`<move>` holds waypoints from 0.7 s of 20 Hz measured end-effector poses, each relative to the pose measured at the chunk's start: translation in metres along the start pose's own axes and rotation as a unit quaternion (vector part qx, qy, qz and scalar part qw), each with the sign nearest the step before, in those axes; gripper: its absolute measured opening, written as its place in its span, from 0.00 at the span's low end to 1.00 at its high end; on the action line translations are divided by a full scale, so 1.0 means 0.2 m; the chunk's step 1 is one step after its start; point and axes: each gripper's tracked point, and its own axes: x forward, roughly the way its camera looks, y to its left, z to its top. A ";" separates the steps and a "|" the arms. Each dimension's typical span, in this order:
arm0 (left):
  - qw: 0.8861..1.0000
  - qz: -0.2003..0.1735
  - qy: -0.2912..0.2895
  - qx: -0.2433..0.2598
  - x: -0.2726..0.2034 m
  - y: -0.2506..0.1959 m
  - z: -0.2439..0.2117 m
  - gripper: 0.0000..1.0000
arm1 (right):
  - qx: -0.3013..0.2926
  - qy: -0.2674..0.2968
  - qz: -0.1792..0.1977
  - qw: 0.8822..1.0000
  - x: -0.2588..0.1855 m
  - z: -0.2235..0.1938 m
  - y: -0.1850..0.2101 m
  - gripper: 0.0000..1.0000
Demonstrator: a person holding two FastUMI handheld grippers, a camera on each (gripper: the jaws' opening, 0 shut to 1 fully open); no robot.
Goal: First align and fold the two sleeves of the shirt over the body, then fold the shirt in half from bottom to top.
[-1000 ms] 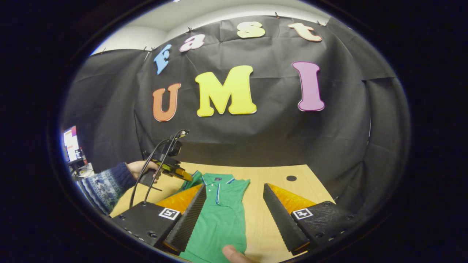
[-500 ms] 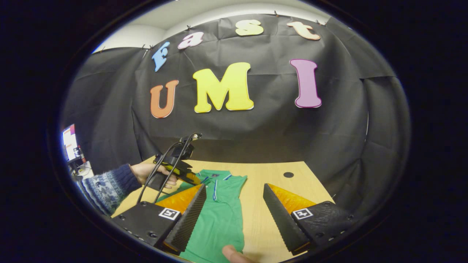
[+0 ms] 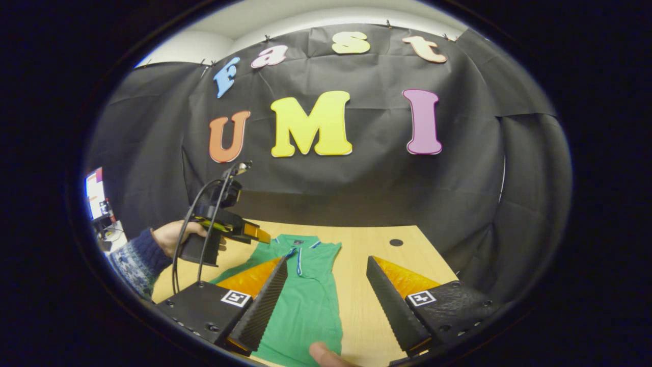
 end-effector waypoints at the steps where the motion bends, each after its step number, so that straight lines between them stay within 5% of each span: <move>1: 1.000 0.010 -0.019 0.014 -0.06 0.02 0.02 0.98 | -0.001 -0.002 0.000 1.000 -0.03 -0.01 0.01 0.96; 8: 0.991 0.029 -0.119 0.052 -0.62 0.00 -0.02 0.99 | 0.003 -0.011 -0.001 1.000 -0.26 -0.07 0.10 0.95; 14: 0.986 0.052 -0.142 0.067 -0.96 0.08 -0.35 0.99 | 0.011 -0.013 -0.024 1.000 -0.44 -0.18 0.02 0.96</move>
